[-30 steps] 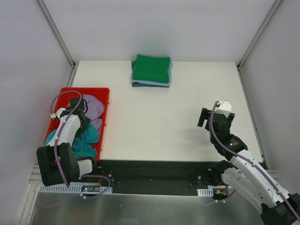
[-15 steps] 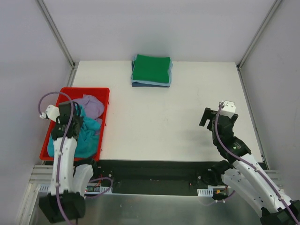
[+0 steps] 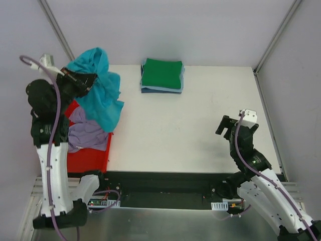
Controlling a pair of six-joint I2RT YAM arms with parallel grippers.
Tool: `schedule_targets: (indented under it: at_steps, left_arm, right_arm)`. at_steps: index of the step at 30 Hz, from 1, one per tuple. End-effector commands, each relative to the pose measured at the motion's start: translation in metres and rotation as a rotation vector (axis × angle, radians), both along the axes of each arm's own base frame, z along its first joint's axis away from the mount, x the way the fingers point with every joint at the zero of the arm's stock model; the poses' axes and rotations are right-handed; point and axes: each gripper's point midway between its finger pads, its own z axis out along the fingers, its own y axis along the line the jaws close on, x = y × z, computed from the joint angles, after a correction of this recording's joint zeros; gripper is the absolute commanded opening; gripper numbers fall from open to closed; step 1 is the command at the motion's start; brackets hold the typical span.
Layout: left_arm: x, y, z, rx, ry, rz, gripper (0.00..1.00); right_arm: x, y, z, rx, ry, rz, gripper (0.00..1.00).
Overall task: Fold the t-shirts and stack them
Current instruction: Grab crumpled tshirt from bin with the left arm, then move the tshirt to the center of the board
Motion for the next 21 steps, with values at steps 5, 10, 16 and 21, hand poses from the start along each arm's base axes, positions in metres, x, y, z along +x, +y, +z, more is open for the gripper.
schedule_targets:
  at_steps: [5,10,16,21]
  left_arm:
    - [-0.003,-0.145,0.058,0.208,-0.219,-0.626,0.00]
    - [-0.017,-0.244,0.045,0.233,-0.193,-1.016,0.00]
    - [0.026,-0.300,-0.036,0.339,0.049,-1.107,0.01]
    - [0.056,-0.261,-0.143,0.501,0.358,-0.843,0.99]
  right_arm:
    - [-0.011,-0.018,0.021,0.037,-0.098,-0.068,0.96]
    - [-0.017,-0.024,0.025,0.045,-0.131,-0.079,0.96]
    - [-0.024,-0.030,0.028,0.035,-0.134,-0.094,0.96]
    - [-0.022,-0.027,0.024,0.023,-0.109,-0.080,0.96]
